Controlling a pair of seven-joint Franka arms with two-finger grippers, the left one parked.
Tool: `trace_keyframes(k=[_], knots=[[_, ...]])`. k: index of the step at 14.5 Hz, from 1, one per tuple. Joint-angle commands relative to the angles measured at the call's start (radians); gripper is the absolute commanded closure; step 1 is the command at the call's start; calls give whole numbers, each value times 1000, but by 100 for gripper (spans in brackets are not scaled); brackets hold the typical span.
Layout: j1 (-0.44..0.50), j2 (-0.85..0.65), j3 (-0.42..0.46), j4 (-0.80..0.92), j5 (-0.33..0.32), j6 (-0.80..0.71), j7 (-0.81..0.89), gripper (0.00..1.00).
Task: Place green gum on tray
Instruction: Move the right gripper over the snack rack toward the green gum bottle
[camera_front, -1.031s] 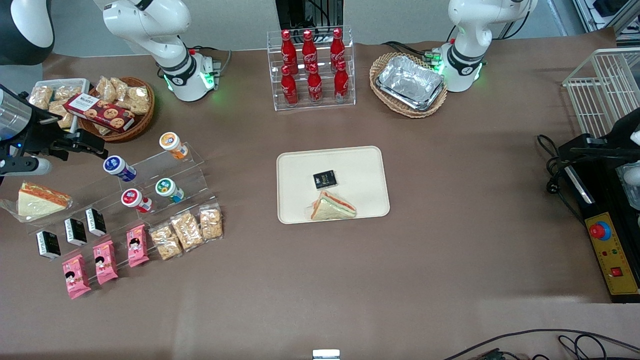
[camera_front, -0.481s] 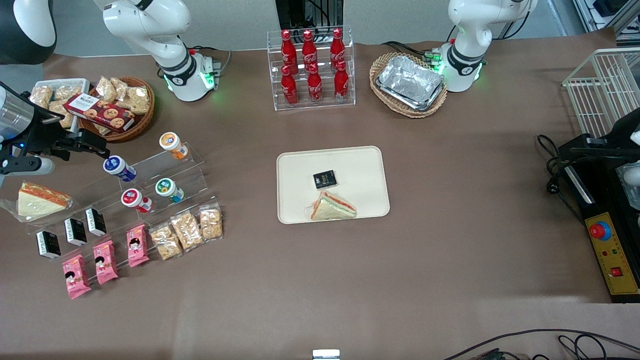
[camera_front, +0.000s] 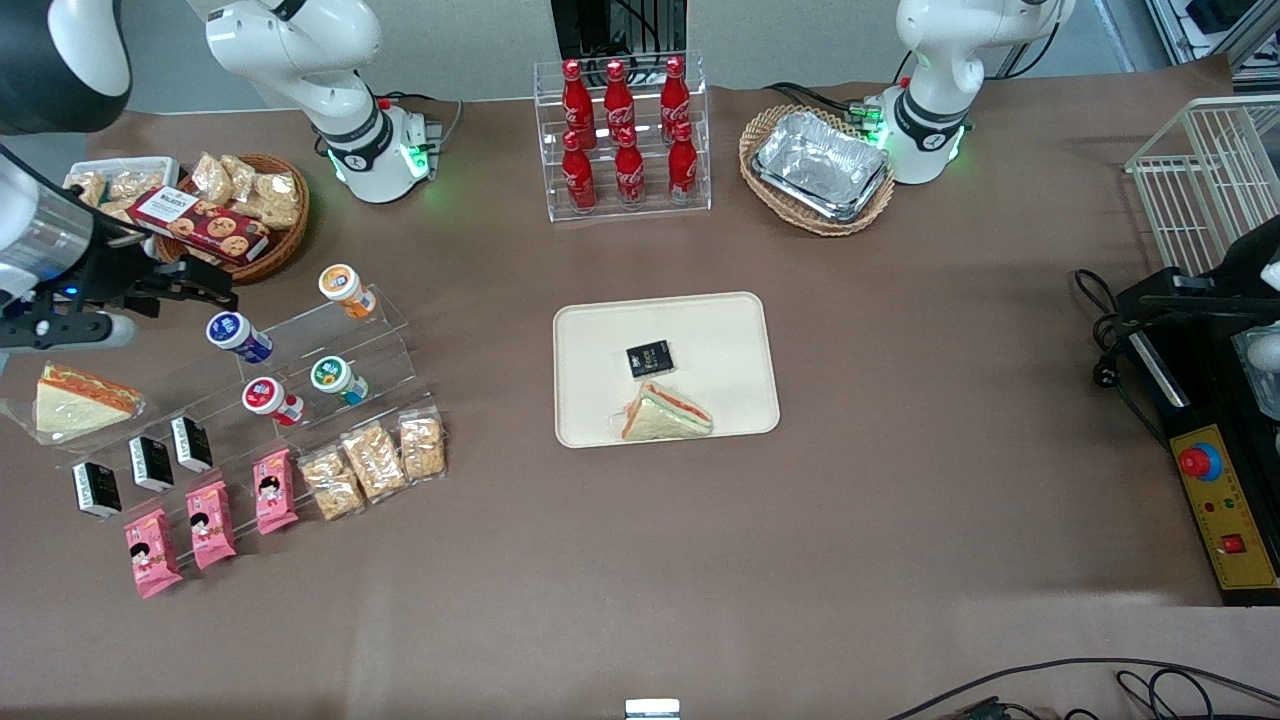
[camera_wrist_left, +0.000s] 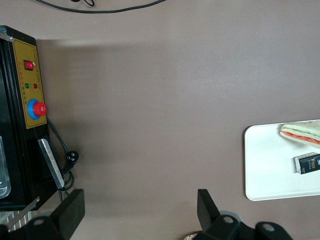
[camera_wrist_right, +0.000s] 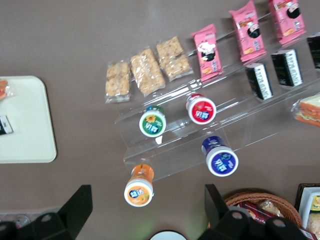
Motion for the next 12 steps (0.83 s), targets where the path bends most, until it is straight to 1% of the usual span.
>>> trace_keyframes(k=[1, 5, 9, 12], knots=[[23, -83, 0, -104, 17, 17, 12, 0], [25, -124, 1, -163, 15, 40, 12, 0], [46, -160, 0, -268, 15, 141, 12, 0], [46, -157, 0, -360, 15, 255, 12, 0]])
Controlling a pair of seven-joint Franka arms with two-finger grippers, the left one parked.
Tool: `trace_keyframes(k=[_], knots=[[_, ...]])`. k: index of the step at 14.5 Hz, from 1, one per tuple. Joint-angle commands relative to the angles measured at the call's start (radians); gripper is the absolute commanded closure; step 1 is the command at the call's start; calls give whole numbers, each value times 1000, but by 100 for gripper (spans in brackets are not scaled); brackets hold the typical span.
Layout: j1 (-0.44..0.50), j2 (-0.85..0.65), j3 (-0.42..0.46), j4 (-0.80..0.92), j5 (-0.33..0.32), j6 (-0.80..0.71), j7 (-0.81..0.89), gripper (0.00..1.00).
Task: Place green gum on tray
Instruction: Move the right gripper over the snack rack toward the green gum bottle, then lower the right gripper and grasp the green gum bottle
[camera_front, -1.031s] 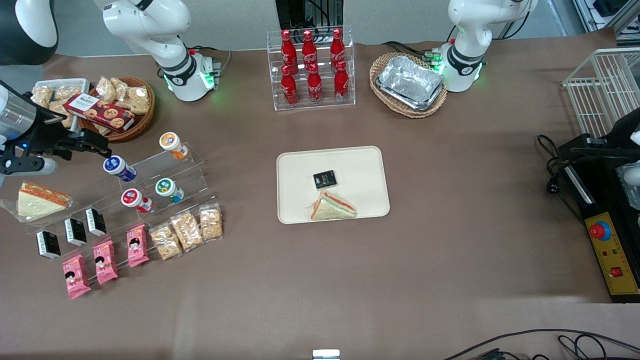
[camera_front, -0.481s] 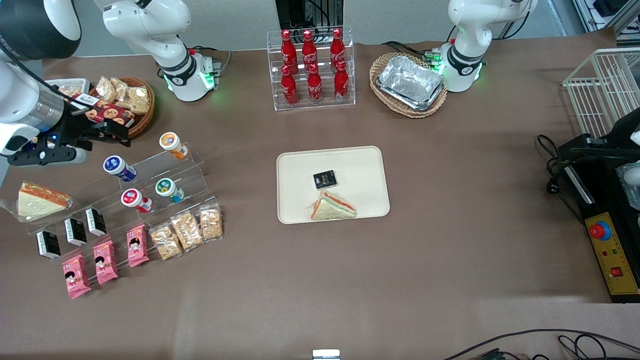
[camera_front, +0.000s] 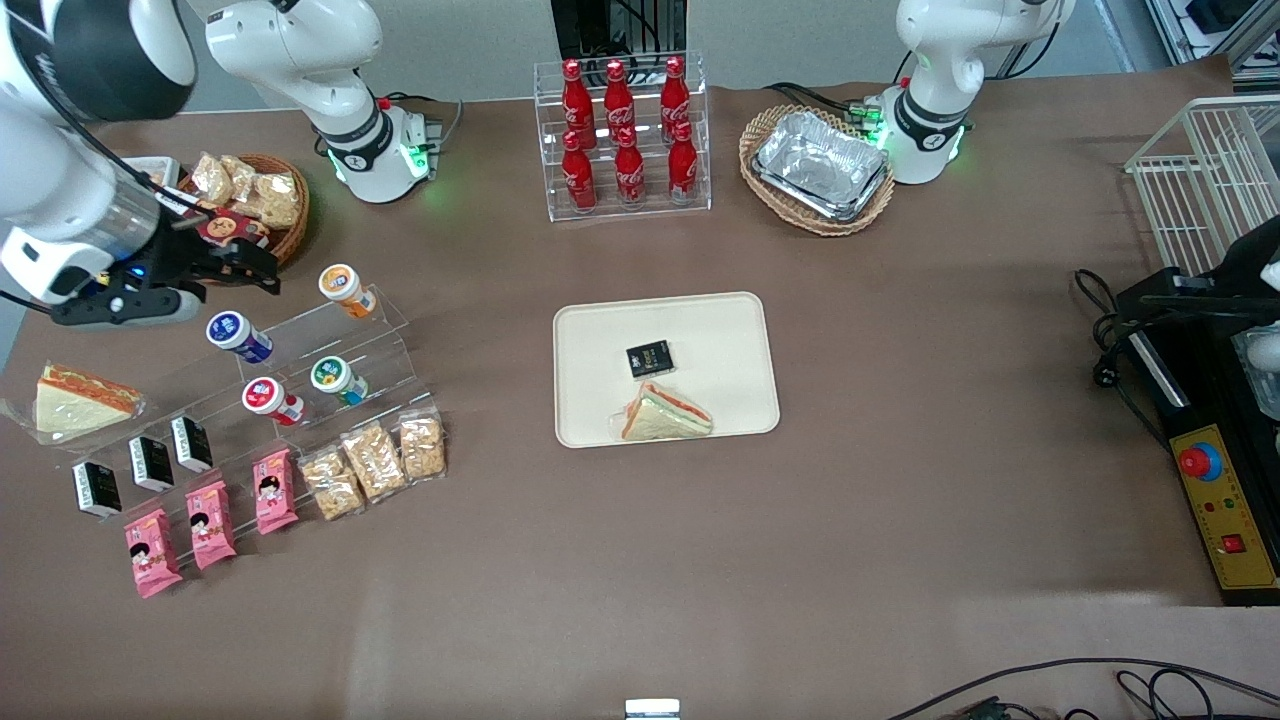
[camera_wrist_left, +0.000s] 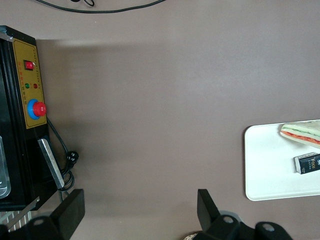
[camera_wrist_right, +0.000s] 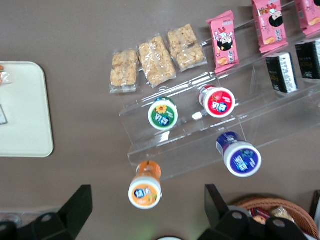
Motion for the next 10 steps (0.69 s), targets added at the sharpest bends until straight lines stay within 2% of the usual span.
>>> trace_keyframes(k=[1, 5, 10], knots=[[4, -28, -2, -148, 15, 153, 9, 0], [4, 27, -4, -251, 15, 331, 9, 0], [3, 110, -4, -293, 15, 460, 9, 0]])
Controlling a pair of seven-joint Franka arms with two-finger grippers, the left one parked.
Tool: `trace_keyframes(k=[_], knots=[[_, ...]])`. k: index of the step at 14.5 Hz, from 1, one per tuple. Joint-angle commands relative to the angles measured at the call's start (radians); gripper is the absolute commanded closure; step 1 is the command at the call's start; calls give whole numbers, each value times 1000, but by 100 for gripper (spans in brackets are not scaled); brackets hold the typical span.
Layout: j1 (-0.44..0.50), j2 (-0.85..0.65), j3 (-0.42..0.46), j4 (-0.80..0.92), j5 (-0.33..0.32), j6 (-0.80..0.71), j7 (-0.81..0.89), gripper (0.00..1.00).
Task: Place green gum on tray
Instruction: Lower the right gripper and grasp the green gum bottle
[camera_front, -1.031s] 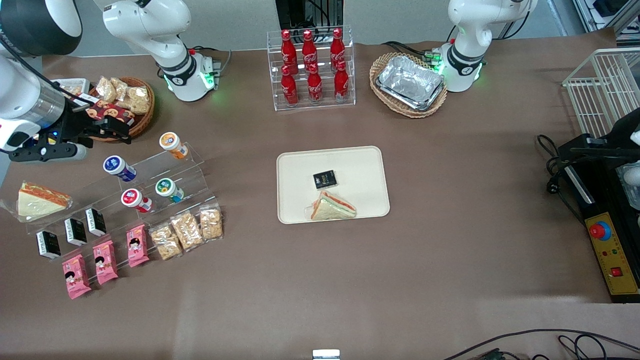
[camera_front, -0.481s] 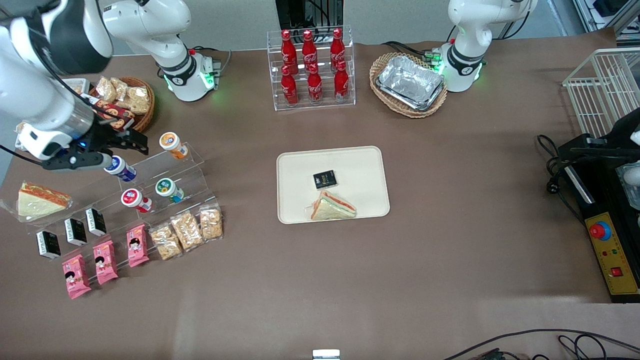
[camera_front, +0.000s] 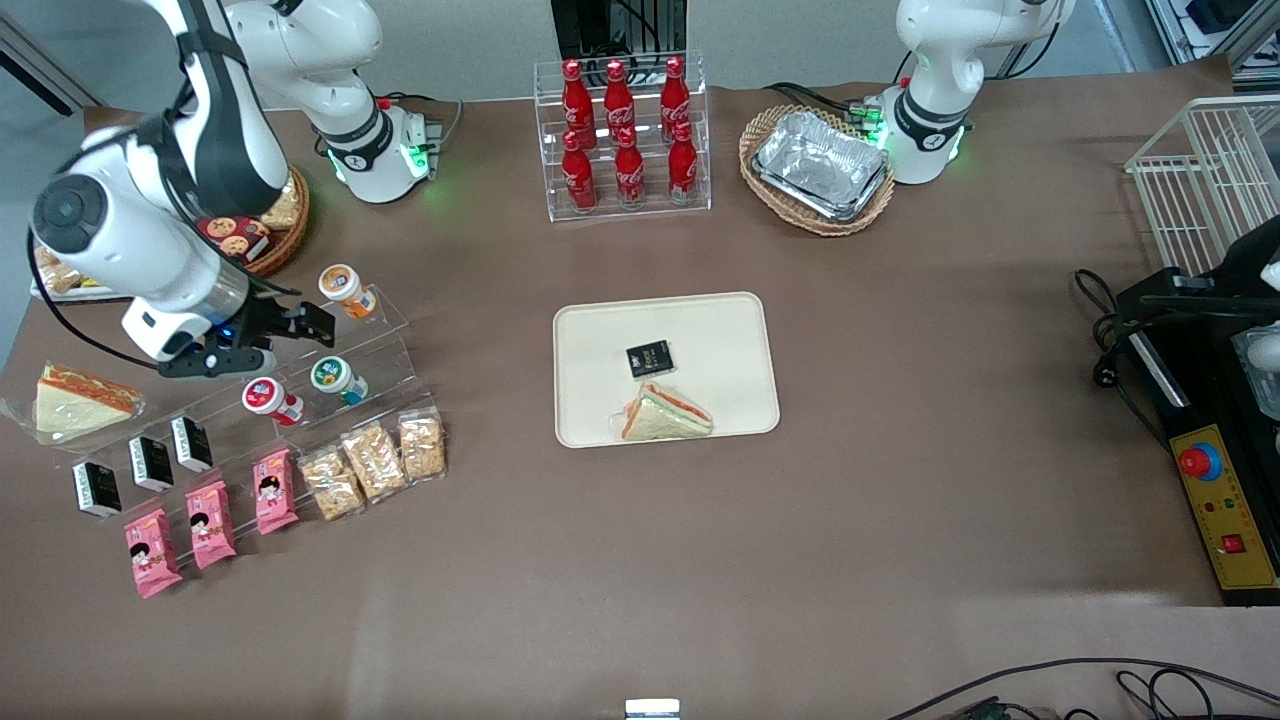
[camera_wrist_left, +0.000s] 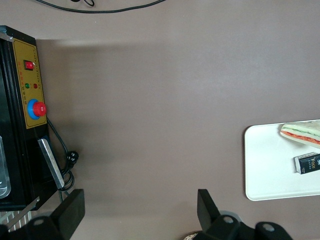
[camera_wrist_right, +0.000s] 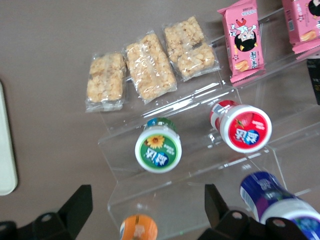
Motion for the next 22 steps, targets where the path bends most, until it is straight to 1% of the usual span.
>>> trace_keyframes(k=[1, 5, 10, 14, 17, 18, 19, 21, 22], knots=[[1, 51, -4, -22, 14, 92, 8, 0], [3, 80, -4, -72, 13, 195, 5, 0], [3, 131, -4, -82, 13, 243, 7, 0], [3, 140, -4, -111, 13, 289, 7, 1], [4, 139, -3, -125, 11, 305, 7, 9], [4, 139, -3, -129, 11, 310, 7, 15], [4, 140, -3, -132, 11, 313, 5, 20], [9, 140, -3, -132, 11, 313, 7, 39], [9, 140, -3, -132, 11, 315, 5, 47]])
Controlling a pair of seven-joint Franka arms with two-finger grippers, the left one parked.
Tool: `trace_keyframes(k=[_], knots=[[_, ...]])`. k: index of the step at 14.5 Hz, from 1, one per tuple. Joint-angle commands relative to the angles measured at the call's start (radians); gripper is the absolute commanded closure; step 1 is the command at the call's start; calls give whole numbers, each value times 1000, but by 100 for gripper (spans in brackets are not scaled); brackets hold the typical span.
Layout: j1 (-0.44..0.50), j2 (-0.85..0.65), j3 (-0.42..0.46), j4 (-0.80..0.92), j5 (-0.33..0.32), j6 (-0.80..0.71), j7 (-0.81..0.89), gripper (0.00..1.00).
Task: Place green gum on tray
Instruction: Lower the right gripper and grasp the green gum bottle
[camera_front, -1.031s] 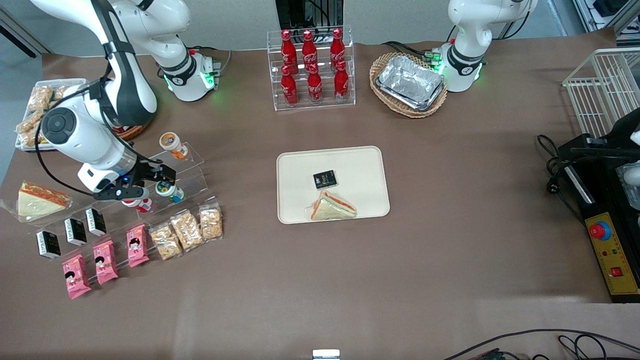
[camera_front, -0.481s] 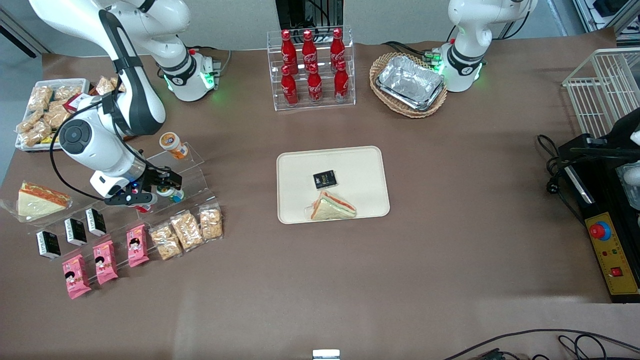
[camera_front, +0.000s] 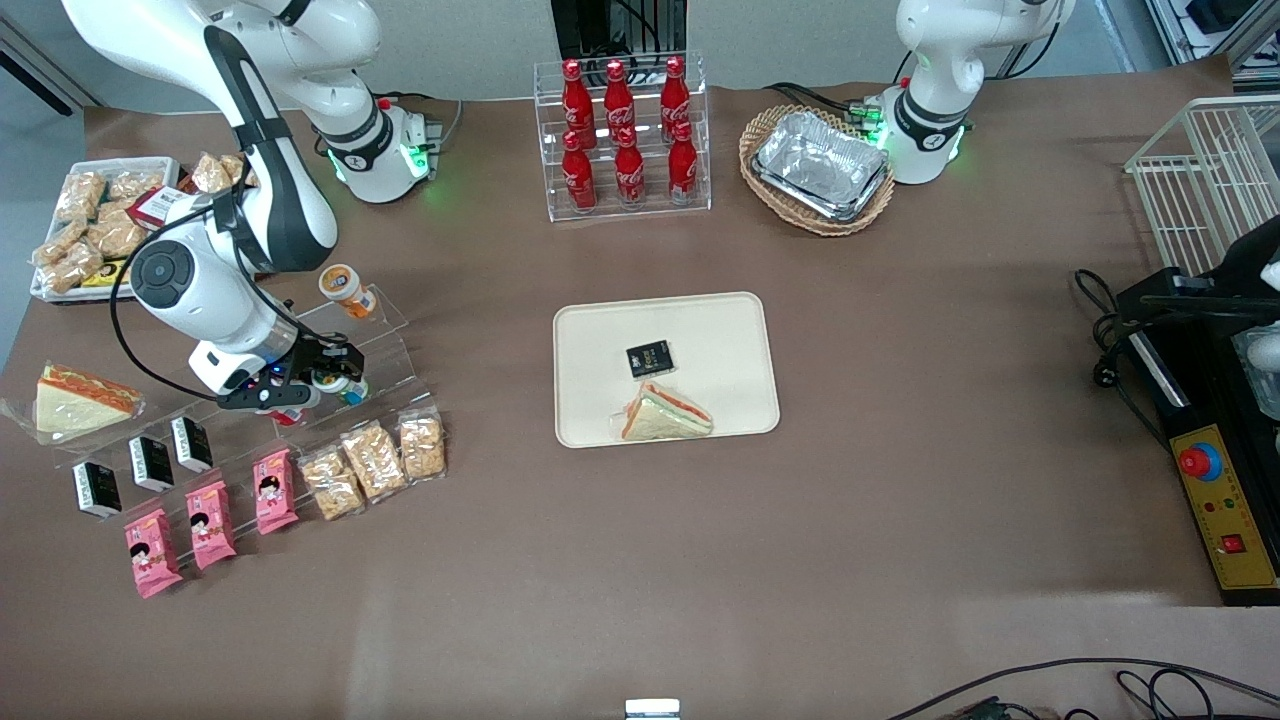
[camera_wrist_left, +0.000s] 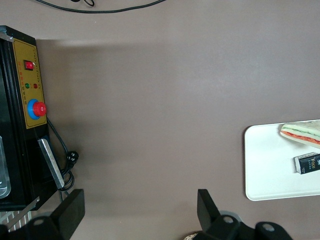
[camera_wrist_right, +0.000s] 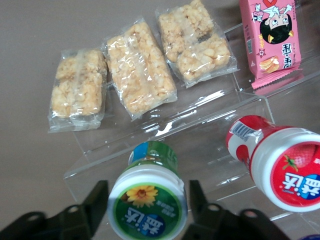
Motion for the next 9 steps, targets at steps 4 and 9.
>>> trace_keyframes(k=[4, 9], knots=[[9, -7, -2, -16, 11, 29, 5, 60], [13, -90, -2, 42, 8, -88, -4, 62]])
